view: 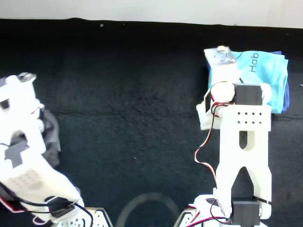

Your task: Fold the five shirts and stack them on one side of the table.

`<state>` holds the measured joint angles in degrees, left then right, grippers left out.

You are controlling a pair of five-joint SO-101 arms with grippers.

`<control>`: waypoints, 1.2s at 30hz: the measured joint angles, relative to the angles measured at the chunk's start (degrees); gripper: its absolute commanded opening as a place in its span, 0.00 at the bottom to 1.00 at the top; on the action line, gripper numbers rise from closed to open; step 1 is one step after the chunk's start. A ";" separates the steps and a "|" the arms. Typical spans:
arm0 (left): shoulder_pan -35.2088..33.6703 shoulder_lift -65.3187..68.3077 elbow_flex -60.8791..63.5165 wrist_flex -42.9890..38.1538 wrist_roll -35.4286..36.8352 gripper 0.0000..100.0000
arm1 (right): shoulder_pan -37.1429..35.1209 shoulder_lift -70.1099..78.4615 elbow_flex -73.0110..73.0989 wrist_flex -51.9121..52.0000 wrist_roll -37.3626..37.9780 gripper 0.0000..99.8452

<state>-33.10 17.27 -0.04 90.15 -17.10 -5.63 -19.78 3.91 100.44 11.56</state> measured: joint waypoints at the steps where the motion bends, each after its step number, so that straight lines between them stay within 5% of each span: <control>1: 2.81 -2.02 0.00 0.53 0.88 0.01 | 0.00 -0.09 1.05 -0.18 0.00 0.28; 11: 33.76 -23.91 -0.44 1.93 5.54 0.01 | 0.00 -0.09 11.43 -5.89 0.00 0.28; 17: 47.03 -31.03 -13.19 2.02 5.54 0.01 | 0.00 -0.09 12.66 -6.51 0.00 0.28; 23: 50.29 -31.65 -24.18 2.02 5.54 0.01 | 0.00 -0.09 12.66 -6.51 0.00 0.28; 30: 50.29 -27.08 -12.75 2.02 5.54 0.18 | 0.00 -0.09 12.66 -6.51 0.00 0.28; 36: 49.58 -24.53 -7.56 2.02 5.54 0.17 | 0.00 -0.09 12.66 -6.51 0.00 0.28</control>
<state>16.48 -7.25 -7.60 92.18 -11.56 -5.63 -19.87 16.57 93.93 11.56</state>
